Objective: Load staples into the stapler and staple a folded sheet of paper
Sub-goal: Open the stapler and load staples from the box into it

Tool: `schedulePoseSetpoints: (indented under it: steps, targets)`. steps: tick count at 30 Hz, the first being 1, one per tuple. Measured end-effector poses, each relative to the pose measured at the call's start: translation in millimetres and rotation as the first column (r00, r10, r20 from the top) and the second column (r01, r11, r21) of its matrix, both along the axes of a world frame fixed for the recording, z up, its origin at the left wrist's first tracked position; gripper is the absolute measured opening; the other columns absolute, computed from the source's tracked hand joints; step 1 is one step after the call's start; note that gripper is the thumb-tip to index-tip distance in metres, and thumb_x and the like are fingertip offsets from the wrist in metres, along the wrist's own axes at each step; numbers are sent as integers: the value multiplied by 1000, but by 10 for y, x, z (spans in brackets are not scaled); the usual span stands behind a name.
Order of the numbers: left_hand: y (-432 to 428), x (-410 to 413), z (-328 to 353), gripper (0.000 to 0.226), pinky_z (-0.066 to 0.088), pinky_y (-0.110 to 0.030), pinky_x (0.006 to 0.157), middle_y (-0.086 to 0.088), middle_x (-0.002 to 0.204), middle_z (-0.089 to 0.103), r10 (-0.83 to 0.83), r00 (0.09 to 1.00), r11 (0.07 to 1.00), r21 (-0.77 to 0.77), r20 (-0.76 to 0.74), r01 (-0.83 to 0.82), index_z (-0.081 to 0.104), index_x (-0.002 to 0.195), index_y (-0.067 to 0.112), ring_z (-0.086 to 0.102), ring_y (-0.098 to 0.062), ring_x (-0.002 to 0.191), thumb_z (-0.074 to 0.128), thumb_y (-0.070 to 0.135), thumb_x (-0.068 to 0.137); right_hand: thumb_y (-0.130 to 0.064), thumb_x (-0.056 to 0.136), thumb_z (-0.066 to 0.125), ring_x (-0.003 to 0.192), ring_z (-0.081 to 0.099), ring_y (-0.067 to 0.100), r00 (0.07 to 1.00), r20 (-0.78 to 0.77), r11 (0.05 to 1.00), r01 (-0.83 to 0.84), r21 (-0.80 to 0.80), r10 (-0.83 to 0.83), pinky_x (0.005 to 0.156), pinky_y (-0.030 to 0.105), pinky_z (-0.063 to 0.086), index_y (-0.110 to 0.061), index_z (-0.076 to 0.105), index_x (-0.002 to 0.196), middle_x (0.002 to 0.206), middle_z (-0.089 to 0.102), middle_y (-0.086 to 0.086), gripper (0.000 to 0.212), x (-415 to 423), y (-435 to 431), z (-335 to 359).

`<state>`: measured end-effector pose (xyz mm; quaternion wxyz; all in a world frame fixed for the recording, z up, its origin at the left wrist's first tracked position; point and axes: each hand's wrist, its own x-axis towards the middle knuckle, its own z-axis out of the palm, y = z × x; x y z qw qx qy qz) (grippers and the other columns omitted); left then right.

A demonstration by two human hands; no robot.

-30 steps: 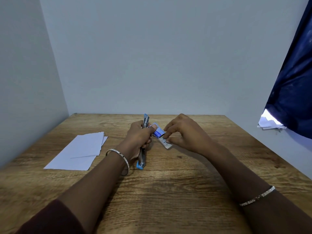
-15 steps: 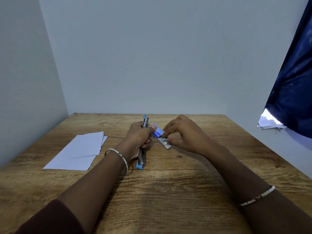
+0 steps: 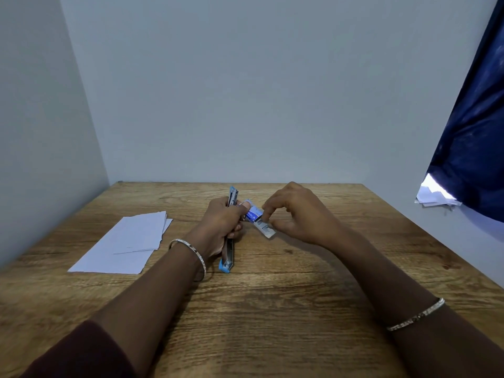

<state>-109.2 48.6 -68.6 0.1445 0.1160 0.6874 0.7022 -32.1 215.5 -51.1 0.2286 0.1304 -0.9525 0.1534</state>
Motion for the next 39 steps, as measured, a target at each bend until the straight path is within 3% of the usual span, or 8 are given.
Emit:
schedulePoseSetpoints:
  steps: [5,12,19,24,29,32,36,39]
  targets:
    - [-5,-1,-5,13,24,-14,28,-2,46,44,-10,1000,1000,18,0,10,51,101,4,31,-4,25,61,12,100,-11,84,71,101,50,13,998,30,999,-54,-2,54,79,25,36,-27,79,92,106,75,-10,20,-10,-23,-17]
    - [11,-39,-26,12,24,-14,29,-9,64,42,-28,999,999,-18,-26,28,51,103,5,33,-5,29,61,11,100,-17,87,72,114,48,19,995,92,997,-32,67,26,95,36,41,-29,79,105,127,68,-5,23,-9,-12,-3]
    - [18,-66,-57,11,24,-13,29,-9,66,43,-43,999,999,-34,-19,42,54,104,4,34,-4,29,62,11,99,-24,81,80,105,44,11,996,88,998,-9,69,3,85,27,33,-30,81,99,120,71,-8,18,-34,22,-8]
    - [9,-77,-63,11,24,-14,28,-8,65,43,-42,999,999,-29,-12,42,53,101,5,34,-4,29,62,11,99,-19,77,80,97,46,6,998,50,1000,-25,5,25,75,10,29,-25,81,87,108,76,-9,11,-50,9,-47]
    - [6,-65,-50,12,23,-13,28,-6,60,42,-45,999,999,-2,30,45,51,99,4,33,-4,28,61,10,99,-19,79,76,102,54,12,998,58,989,10,-145,-1,73,25,38,-24,78,85,100,76,-12,8,-35,10,-42]
    - [15,-64,-46,10,22,-14,29,-8,60,44,-51,996,998,31,74,49,52,101,2,32,-5,28,60,8,100,-19,81,76,96,55,2,997,83,975,22,-222,-4,73,23,38,-23,78,86,100,75,-10,7,-31,16,-30]
    - [24,-71,-40,10,21,-13,28,-12,66,50,-20,994,999,46,103,16,55,102,-2,33,-5,27,60,6,100,-17,82,77,66,54,-17,990,139,960,34,-277,5,60,7,33,-16,79,91,101,75,-1,9,-35,43,-25]
    - [20,-81,-43,10,21,-12,28,-12,66,50,0,992,999,50,125,-7,56,102,-3,33,-4,26,60,6,99,-19,83,77,68,56,-10,987,163,937,61,-345,-4,64,14,34,-17,79,90,97,74,-2,7,-29,50,-20]
